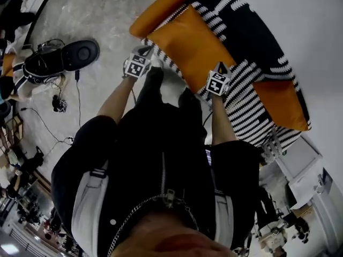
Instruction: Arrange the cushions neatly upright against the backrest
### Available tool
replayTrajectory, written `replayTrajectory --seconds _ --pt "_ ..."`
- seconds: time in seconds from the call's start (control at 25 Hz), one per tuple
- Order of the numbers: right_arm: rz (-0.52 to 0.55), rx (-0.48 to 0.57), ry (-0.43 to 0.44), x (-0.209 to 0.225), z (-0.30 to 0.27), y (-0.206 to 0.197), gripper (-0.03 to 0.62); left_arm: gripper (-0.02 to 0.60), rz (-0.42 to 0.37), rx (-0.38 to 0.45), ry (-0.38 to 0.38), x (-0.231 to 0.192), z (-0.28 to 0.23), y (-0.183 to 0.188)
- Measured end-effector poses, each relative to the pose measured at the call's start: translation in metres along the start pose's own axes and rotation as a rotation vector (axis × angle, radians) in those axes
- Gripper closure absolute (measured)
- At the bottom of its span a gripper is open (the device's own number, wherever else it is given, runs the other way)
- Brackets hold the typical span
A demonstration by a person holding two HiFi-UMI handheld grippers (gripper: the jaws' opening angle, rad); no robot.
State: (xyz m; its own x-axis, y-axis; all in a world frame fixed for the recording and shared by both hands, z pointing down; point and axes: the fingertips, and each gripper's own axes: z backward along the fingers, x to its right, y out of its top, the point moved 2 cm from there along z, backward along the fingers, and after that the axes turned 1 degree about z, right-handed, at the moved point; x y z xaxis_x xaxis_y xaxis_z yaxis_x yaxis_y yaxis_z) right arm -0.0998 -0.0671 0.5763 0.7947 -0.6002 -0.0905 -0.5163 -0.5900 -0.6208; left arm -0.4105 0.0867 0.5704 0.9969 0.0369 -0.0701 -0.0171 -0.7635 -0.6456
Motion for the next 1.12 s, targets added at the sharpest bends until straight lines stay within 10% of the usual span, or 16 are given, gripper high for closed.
replayTrajectory --seconds 0.52,0.92,1.12 --pt "-0.357 -0.061 -0.209 -0.043 0.034 -0.042 0.591 0.558 -0.28 -0.089 -0.19 -0.069 -0.083 0.026" --pt "-0.407 -0.123 -0.214 -0.081 0.003 -0.115 0.585 0.558 -0.348 -0.217 -0.196 -0.095 -0.133 -0.044" --pt "-0.399 -0.184 -0.241 -0.089 -0.023 -0.169 0.486 0.534 -0.373 -0.28 -0.225 -0.105 -0.157 -0.093"
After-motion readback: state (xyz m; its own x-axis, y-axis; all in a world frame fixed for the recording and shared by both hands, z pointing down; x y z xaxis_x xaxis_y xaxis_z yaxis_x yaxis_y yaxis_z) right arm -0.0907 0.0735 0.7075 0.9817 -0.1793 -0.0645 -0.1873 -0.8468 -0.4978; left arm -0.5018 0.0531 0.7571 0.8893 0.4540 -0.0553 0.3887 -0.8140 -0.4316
